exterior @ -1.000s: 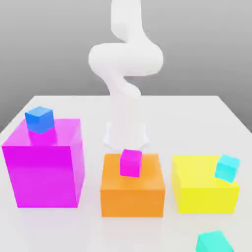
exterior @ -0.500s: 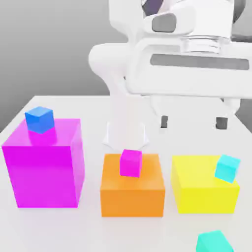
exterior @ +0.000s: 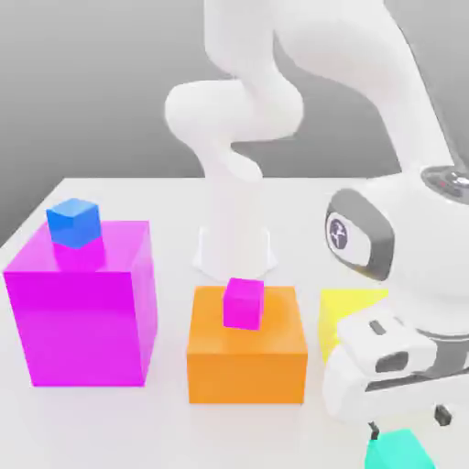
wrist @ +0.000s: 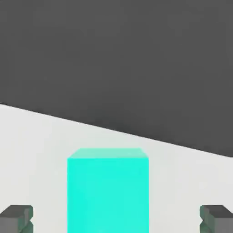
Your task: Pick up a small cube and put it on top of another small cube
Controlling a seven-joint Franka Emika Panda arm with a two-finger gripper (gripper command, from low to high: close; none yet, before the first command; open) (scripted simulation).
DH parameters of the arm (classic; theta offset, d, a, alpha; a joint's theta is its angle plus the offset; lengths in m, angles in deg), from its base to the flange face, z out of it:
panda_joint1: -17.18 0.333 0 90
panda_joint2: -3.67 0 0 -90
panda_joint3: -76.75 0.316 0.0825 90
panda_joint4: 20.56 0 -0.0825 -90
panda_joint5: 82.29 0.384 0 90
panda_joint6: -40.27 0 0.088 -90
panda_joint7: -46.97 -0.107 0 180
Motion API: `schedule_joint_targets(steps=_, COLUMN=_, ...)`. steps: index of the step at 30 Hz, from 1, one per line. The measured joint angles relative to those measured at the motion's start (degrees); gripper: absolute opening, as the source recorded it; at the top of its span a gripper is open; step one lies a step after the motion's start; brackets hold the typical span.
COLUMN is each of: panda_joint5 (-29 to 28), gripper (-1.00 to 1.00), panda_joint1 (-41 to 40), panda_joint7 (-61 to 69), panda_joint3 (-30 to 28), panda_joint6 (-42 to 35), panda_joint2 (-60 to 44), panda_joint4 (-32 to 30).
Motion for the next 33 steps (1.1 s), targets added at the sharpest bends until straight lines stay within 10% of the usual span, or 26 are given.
schedule_joint_targets(steps=1, panda_joint5=-0.64, gripper=-1.00, panda_joint1=0.68, panda_joint7=-0.47, panda_joint3=-0.81, panda_joint6=1.53, panda_joint2=-2.00, panda_joint4=0.41)
schedule_joint_targets(steps=12, panda_joint5=2.08, gripper=-1.00, panda_joint1=-0.93, panda_joint7=1.41, panda_joint3=1.35, panda_joint6=-3.43, panda_joint2=4.48, panda_joint4=-1.06)
schedule_joint_targets(steps=33, panda_joint5=12.49, gripper=-1.00, panda_joint1=-8.03, panda_joint7=-10.98, panda_joint3=-3.44, panda_joint6=-19.58, panda_joint2=47.16, panda_joint4=-27.27)
